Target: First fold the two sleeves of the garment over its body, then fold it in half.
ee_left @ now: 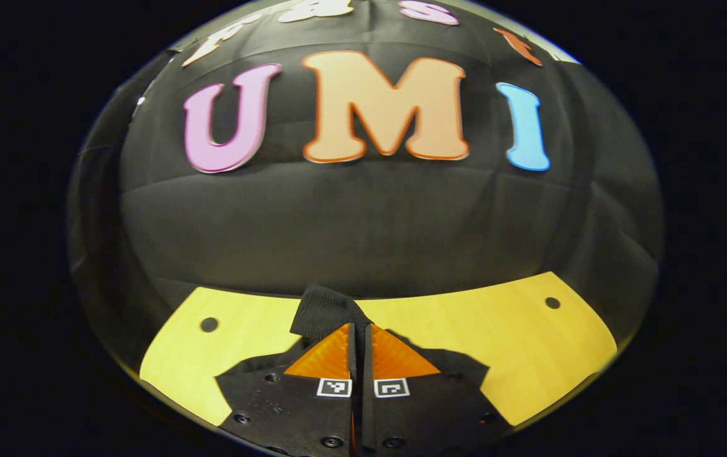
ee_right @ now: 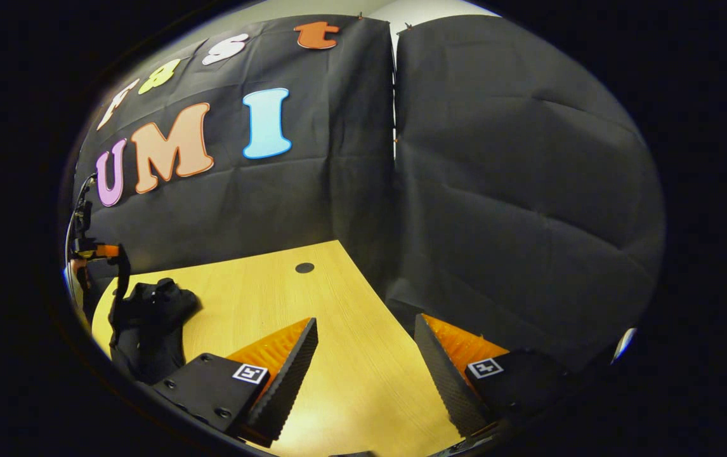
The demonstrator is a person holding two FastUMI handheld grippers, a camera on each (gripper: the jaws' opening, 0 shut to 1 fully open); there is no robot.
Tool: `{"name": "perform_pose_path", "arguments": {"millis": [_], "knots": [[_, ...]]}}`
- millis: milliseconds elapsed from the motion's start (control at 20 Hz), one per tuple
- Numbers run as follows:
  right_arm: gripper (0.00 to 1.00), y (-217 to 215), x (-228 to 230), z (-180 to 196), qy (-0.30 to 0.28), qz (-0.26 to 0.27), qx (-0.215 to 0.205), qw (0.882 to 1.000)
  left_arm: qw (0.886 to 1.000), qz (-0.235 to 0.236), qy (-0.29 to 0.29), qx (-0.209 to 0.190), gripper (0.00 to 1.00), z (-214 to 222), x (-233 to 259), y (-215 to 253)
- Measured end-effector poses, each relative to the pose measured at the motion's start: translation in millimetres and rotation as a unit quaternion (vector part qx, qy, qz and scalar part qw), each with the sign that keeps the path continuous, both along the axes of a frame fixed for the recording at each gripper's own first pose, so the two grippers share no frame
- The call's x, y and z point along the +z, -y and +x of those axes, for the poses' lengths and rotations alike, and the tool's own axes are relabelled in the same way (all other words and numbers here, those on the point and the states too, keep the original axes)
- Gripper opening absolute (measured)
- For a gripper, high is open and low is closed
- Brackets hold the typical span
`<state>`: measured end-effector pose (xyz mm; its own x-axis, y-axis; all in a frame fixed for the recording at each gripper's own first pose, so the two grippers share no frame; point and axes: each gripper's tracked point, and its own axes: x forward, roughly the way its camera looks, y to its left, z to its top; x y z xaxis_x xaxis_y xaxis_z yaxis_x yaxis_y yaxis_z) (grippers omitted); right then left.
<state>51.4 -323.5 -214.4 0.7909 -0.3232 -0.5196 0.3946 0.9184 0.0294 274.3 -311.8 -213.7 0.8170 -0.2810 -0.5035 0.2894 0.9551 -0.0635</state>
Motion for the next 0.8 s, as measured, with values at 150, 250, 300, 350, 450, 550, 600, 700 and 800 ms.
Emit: {"name": "perform_pose_path", "arguments": {"millis": [150,250,300,350,450,550,600,700,800], "knots": [[0.98,7,13,1,0.008,-0.011,-0.006,1.0,0.999,-0.001,-0.029,-0.034,0.0,-10,-22,44],[0.98,7,22,4,0.016,-0.013,-0.007,1.0,0.997,-0.006,-0.056,-0.048,0.0,-23,-42,67],[0.98,6,26,5,0.022,-0.014,-0.006,1.0,0.996,-0.01,-0.069,-0.051,0.0,-29,-49,71],[0.98,4,28,6,0.025,-0.014,-0.005,1.0,0.996,-0.012,-0.074,-0.055,0.0,-33,-53,77],[0.98,-3,30,7,0.03,-0.013,-0.002,0.999,0.995,-0.014,-0.071,-0.069,0.0,-36,-57,86],[0.98,-15,31,7,0.03,-0.011,0.007,0.999,0.994,-0.016,-0.07,-0.085,0.29,-44,-57,93],[0.98,-22,30,7,0.028,-0.013,0.012,0.999,0.994,-0.014,-0.063,-0.087,0.53,-49,-56,91],[0.98,-36,30,4,0.024,-0.015,0.024,0.999,0.996,0.01,-0.032,-0.081,1.0,-51,-44,73],[0.98,-63,32,-1,0.028,-0.005,0.044,0.999,0.997,0.03,-0.003,-0.075,0.95,-52,-26,48]]}}
